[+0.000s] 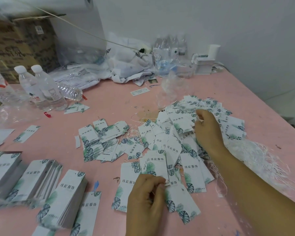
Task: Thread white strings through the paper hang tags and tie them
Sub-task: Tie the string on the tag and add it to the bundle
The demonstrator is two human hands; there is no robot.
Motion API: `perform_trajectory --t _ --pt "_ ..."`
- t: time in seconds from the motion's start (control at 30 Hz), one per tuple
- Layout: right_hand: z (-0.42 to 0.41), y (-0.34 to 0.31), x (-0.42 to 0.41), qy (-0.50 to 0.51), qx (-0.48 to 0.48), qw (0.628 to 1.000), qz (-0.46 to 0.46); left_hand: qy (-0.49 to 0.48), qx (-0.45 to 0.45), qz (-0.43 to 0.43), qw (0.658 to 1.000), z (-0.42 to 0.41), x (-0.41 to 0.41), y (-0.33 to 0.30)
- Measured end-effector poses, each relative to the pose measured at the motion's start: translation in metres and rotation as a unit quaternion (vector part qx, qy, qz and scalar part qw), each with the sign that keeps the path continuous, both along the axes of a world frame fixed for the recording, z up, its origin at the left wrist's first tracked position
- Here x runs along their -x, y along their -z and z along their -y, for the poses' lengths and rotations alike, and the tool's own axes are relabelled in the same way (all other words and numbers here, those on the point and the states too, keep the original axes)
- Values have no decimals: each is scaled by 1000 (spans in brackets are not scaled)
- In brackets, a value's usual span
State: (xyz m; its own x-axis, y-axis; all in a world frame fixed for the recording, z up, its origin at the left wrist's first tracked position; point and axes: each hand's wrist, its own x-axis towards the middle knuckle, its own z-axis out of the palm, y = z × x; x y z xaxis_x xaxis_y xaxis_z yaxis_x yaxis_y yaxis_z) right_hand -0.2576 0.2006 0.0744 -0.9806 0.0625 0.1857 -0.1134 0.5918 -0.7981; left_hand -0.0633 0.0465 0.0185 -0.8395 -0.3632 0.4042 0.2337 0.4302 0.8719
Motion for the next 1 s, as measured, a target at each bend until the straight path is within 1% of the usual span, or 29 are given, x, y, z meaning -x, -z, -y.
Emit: perform_trajectory --t 0.17,0.23,0.27,0.3,0.37,0.43,0.47,0.53,0.6,0.67,0.77,0.83,0.87,0.93,1.0 --pt "-7 11 -62 -30 42 997 -49 -18 -37 8 999 5 0 -4" --pt "-10 17 -92 -53 28 998 -34 -35 -40 17 998 10 1 -2" --pt "-11 20 -106 -70 12 997 -9 -47 -40 24 998 13 2 -1" --pt "-11 23 -118 -93 -13 995 27 -62 -44 33 997 15 2 1" --pt "-10 27 -137 -157 -107 977 93 -88 -43 53 994 19 2 2" --pt "-8 32 -146 -228 -217 942 115 -111 -32 64 991 21 1 2" --pt "-7 31 -147 -243 -253 928 122 -124 -34 63 990 22 1 1" --pt "-7 32 -144 -245 -281 920 120 -143 -49 59 987 25 2 -2" --pt "-7 35 -141 -232 -265 931 102 -146 -45 67 986 27 2 -3" --pt "-5 39 -140 -207 -208 952 84 -133 -5 86 987 28 2 -1" --pt "6 45 -139 -176 -133 973 59 -65 115 114 985 25 2 3" --pt "16 49 -136 -157 -127 978 49 -24 198 129 971 22 3 6" --pt "20 49 -135 -150 -127 979 47 -10 221 133 966 21 3 7" --pt "26 51 -133 -144 -113 982 54 -5 234 138 963 19 4 6" --pt "28 52 -131 -143 -84 983 76 -25 236 117 964 19 4 5"
